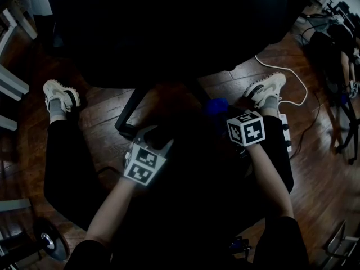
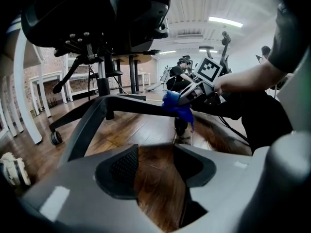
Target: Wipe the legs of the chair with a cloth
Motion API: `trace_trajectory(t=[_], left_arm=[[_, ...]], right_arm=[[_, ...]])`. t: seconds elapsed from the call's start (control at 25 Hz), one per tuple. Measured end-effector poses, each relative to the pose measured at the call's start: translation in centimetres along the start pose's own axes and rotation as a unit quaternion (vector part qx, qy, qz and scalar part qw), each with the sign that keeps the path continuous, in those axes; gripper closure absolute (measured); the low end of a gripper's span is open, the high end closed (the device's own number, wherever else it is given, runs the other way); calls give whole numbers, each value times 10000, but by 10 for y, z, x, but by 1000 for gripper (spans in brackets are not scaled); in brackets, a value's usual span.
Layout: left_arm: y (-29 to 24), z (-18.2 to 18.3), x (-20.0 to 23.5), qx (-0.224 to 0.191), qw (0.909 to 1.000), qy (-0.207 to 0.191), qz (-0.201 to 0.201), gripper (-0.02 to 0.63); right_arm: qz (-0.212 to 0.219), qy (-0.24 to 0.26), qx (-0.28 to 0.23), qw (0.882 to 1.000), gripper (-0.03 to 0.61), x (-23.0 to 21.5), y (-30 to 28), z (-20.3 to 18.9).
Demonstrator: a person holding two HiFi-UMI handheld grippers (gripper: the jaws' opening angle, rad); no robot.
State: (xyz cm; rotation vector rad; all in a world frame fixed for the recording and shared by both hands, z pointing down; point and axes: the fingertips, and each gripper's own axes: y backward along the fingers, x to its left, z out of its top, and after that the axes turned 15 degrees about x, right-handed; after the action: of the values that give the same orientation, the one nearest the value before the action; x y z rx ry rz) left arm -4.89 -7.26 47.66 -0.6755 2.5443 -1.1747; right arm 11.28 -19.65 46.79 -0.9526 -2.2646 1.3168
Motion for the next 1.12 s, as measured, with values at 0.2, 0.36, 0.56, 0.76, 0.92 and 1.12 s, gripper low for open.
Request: trace_trajectory(t=[0.2, 0.36, 0.56, 0.76, 0.92, 1.12], left_arm=[[-2, -2, -3, 38, 10000, 29, -35, 383], [-1, -2, -1, 57, 10000, -1, -44, 383], [-3, 2, 3, 125, 9999, -17, -49, 383], [-4, 7, 6, 183, 9998, 39, 23, 383], [-7, 8, 8, 195, 9997, 117, 46, 383], [-11, 8, 1, 204, 9998, 40, -18, 383]], right_arm=[[443, -341, 116, 9984, 474, -4, -1, -8], [532, 44, -39, 9986, 474, -7, 1, 24], [1464, -357, -948, 9840, 472, -14, -20, 106], [2727, -1190, -746, 9518, 471, -6, -53, 154], [3226, -1267, -248, 9377, 474, 2, -65, 147], [3437, -1340, 205, 9292, 474, -7, -76, 111]])
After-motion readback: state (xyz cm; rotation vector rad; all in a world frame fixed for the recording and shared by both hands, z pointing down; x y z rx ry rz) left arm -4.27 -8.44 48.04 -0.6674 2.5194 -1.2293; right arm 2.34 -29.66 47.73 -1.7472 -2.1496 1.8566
